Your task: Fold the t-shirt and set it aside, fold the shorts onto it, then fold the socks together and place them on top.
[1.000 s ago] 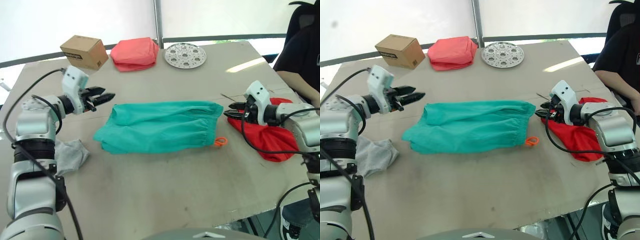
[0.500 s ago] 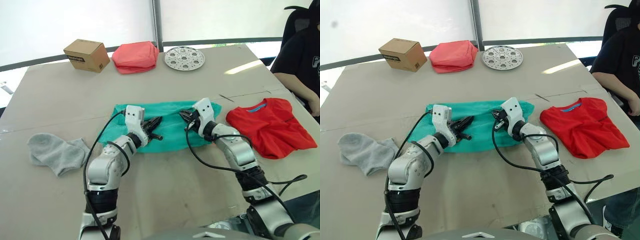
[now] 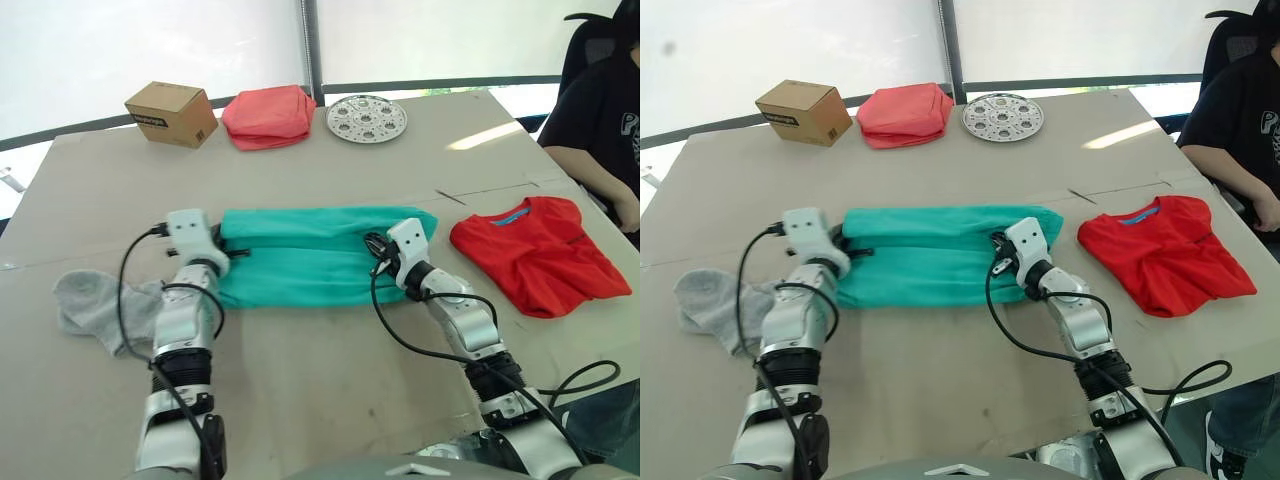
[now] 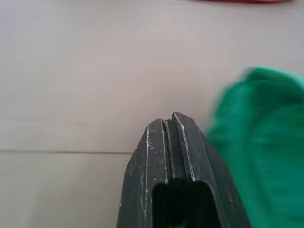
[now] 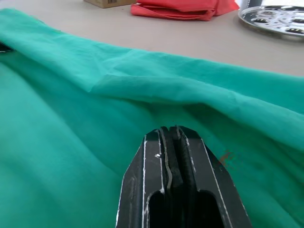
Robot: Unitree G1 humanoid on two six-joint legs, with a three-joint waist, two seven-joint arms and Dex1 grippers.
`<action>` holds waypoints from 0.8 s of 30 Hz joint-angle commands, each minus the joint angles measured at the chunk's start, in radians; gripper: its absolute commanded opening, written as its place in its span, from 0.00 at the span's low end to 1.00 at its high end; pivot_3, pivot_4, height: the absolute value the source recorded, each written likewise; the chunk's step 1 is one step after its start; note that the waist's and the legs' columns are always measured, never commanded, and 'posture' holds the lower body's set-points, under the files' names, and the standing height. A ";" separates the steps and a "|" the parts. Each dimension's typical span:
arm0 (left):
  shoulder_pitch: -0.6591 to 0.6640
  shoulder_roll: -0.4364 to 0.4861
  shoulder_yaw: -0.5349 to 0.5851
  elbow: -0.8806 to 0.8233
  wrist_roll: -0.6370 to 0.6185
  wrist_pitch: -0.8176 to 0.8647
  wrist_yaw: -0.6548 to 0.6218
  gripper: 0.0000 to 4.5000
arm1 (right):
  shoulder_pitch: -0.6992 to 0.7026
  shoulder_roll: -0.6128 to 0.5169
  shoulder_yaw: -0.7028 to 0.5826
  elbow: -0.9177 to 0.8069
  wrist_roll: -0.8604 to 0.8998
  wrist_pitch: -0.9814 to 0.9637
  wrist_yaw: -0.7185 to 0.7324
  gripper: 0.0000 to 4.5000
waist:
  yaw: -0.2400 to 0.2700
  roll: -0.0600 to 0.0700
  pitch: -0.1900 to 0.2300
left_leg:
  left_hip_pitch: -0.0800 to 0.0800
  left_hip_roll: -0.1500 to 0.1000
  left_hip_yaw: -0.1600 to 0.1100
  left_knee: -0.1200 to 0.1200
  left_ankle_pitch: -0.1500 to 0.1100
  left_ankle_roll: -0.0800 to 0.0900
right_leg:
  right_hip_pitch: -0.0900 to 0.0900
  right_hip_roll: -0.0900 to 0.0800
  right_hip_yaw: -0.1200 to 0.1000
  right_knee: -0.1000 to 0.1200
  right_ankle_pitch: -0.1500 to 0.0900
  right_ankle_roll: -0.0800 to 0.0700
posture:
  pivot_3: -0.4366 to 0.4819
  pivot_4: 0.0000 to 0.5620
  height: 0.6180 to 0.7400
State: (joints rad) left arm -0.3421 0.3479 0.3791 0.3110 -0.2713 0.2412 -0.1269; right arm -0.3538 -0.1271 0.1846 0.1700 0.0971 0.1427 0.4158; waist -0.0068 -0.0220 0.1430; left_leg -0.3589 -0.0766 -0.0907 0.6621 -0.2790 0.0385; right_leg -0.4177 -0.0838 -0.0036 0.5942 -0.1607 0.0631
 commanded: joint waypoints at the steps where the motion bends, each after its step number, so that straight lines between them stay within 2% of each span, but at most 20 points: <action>1: 0.030 0.005 0.011 -0.158 -0.132 0.005 -0.154 0.00 | 0.040 -0.057 -0.089 -0.205 0.121 0.132 0.050 0.20 | 0.011 0.000 0.001 | -0.001 0.000 -0.001 0.001 0.000 0.000 | 0.000 -0.001 -0.001 0.000 0.000 0.000 | 0.48 0.27 1.00; 2: 0.048 0.015 0.002 -0.220 -0.179 0.047 -0.208 0.00 | 0.059 -0.082 -0.106 -0.296 0.175 0.213 0.069 0.32 | 0.017 0.000 0.001 | -0.003 0.000 -0.002 0.001 0.000 0.000 | 0.000 -0.001 -0.002 -0.001 0.000 0.000 | 0.48 0.27 1.00; 3: 0.069 0.030 -0.006 -0.285 -0.222 0.089 -0.255 0.00 | 0.086 -0.114 -0.127 -0.399 0.248 0.313 0.089 0.37 | 0.018 0.000 0.001 | -0.004 0.000 -0.003 0.002 0.000 0.000 | -0.001 -0.001 -0.003 -0.001 0.000 0.000 | 0.48 0.27 1.00; 5: 0.098 0.061 -0.016 -0.378 -0.295 0.171 -0.322 0.00 | 0.129 -0.166 -0.178 -0.558 0.399 0.495 0.102 0.57 | 0.018 0.001 0.001 | -0.005 0.000 -0.003 0.002 0.000 0.000 | -0.001 -0.001 -0.003 -0.001 0.000 0.000 | 0.48 0.27 1.00; 8: 0.146 0.148 -0.046 -0.520 -0.395 0.293 -0.441 0.20 | 0.217 -0.268 -0.249 -0.751 0.612 0.721 0.112 0.84 | 0.015 0.001 0.001 | -0.003 0.001 -0.003 0.000 -0.003 0.005 | 0.000 -0.001 -0.003 -0.002 0.000 0.000 | 0.48 0.27 1.00; 9: 0.163 0.187 -0.057 -0.567 -0.433 0.340 -0.484 0.31 | 0.245 -0.284 -0.281 -0.788 0.671 0.770 0.093 0.96 | 0.013 0.001 0.001 | -0.003 0.001 -0.002 -0.001 -0.003 0.006 | 0.000 0.000 -0.002 -0.002 -0.001 0.000 | 0.48 0.27 1.00; 10: 0.178 0.220 -0.064 -0.603 -0.465 0.378 -0.519 0.39 | 0.269 -0.294 -0.309 -0.813 0.722 0.808 0.071 1.00 | 0.011 0.001 0.001 | -0.003 0.001 -0.002 -0.002 -0.003 0.006 | 0.000 0.000 -0.002 -0.003 -0.001 0.000 | 0.48 0.27 1.00; 16: 0.309 0.427 -0.093 -0.793 -0.596 0.502 -0.749 0.98 | 0.483 -0.314 -0.434 -0.898 1.016 0.994 -0.098 1.00 | 0.004 0.003 0.003 | -0.002 0.002 0.000 -0.004 -0.003 0.006 | 0.000 0.000 -0.002 -0.003 -0.003 0.001 | 0.48 0.27 1.00; 19: 0.381 0.489 -0.089 -0.843 -0.606 0.504 -0.827 0.99 | 0.569 -0.281 -0.439 -0.897 1.136 1.010 -0.213 1.00 | 0.004 0.004 0.003 | -0.002 0.003 0.001 -0.004 -0.003 0.006 | 0.000 0.000 -0.001 -0.004 -0.006 0.000 | 0.48 0.27 1.00; 24: 0.448 0.503 -0.094 -0.860 -0.573 0.455 -0.864 0.99 | 0.494 -0.126 -0.388 -0.755 1.135 0.958 -0.427 1.00 | -0.005 0.006 0.005 | -0.001 0.007 0.006 -0.004 -0.004 0.005 | 0.000 0.001 0.001 -0.005 -0.006 0.001 | 0.48 0.27 1.00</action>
State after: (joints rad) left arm 0.1046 0.8414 0.2659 -0.5148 -0.8464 0.7252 -0.9780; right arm 0.1654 -0.2725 -0.2094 -0.6013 1.2163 1.1282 0.0489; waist -0.0121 -0.0159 0.1480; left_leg -0.3597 -0.0687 -0.0847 0.6582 -0.2833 0.0434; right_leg -0.4182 -0.0819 -0.0022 0.5889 -0.1670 0.0640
